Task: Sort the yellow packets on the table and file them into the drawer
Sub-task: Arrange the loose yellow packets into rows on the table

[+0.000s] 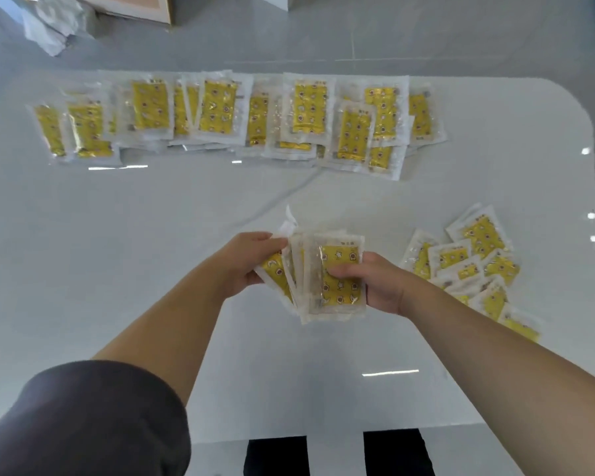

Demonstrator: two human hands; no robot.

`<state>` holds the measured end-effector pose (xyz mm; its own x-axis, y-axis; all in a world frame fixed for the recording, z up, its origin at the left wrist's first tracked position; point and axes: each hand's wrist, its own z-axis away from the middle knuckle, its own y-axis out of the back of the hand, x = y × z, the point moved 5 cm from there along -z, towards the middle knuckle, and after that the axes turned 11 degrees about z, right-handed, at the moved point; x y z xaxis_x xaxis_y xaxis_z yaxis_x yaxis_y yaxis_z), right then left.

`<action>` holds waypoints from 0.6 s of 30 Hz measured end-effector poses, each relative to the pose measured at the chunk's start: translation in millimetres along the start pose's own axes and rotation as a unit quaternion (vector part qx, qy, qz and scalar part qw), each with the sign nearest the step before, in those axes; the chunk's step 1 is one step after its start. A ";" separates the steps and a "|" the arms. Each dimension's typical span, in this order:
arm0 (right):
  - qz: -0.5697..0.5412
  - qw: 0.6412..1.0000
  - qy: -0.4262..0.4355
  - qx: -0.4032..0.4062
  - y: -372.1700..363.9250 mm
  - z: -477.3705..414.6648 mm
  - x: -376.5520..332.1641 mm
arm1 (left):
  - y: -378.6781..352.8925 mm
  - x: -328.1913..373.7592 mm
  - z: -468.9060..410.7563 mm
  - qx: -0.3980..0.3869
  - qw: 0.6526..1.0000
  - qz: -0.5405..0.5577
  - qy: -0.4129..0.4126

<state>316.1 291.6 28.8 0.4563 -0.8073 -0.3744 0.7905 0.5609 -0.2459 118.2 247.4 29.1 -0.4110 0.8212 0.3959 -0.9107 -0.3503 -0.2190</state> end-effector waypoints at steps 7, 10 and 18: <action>0.090 0.986 -0.134 -0.028 -3.6 18.2 32.0 | 2.6 -66.1 6.7 -0.093 0.986 -0.031 0.133; 0.115 0.980 -0.161 -0.016 16.8 28.2 34.6 | -22.1 -75.1 5.2 -0.109 0.984 -0.015 0.136; 0.060 0.987 -0.144 0.046 66.7 54.7 28.5 | -75.8 -66.8 -5.0 -0.072 0.981 0.129 0.124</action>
<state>404.2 296.0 50.6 0.6360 -0.7620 -0.1223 0.7513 0.6475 -0.1276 214.9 221.4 14.7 -0.5878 0.8045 0.0851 -0.7556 -0.5083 -0.4133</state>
